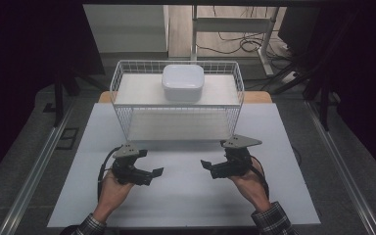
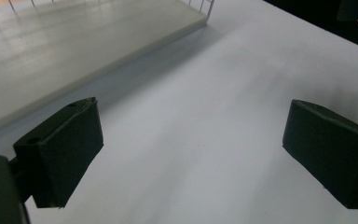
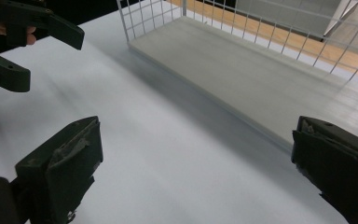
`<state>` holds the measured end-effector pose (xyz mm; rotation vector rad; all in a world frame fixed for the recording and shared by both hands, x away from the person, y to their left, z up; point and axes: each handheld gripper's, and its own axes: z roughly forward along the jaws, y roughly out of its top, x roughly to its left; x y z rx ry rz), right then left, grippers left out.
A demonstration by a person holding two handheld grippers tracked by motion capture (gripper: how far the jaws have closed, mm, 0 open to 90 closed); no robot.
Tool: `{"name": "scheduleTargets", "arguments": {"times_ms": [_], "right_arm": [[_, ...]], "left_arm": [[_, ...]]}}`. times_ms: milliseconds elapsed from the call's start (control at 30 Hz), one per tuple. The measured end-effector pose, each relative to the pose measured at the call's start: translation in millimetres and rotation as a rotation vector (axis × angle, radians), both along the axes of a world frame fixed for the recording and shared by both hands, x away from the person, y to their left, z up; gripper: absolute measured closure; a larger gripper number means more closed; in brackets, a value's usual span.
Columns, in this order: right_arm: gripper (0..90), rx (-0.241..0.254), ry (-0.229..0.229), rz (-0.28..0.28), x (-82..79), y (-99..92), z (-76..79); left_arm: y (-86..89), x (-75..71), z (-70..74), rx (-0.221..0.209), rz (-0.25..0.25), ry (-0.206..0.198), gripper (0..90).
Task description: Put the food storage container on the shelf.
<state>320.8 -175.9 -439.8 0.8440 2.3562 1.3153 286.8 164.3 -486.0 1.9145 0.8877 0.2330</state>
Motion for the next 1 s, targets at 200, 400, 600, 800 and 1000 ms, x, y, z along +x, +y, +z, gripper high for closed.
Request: {"name": "scheduleTargets", "arguments": {"times_ms": [200,400,600,800,1000], "right_arm": [[1.6,-0.018,0.001,-0.002,-6.9,-1.6,-9.8],[1.6,-0.030,0.003,-0.009,-11.9,-5.1,-17.3],[1.6,-0.031,0.028,-0.016,-15.1,-11.9,-25.6],[0.4,-0.023,0.039,-0.033,-20.4,-21.7,-28.6],[0.0,-0.029,0.034,-0.052,-26.7,-33.4,-30.4]], "left_arm": [[-1.1,-5.9,-9.6,0.011,0.000,0.003,4.4],[0.6,-11.7,-15.6,0.012,0.000,0.009,4.3],[5.4,-18.0,-19.4,0.024,0.011,0.011,4.2],[13.3,-24.8,-24.6,0.025,0.028,0.027,4.1],[21.6,-32.4,-26.8,0.037,0.042,0.029,3.8]]}}
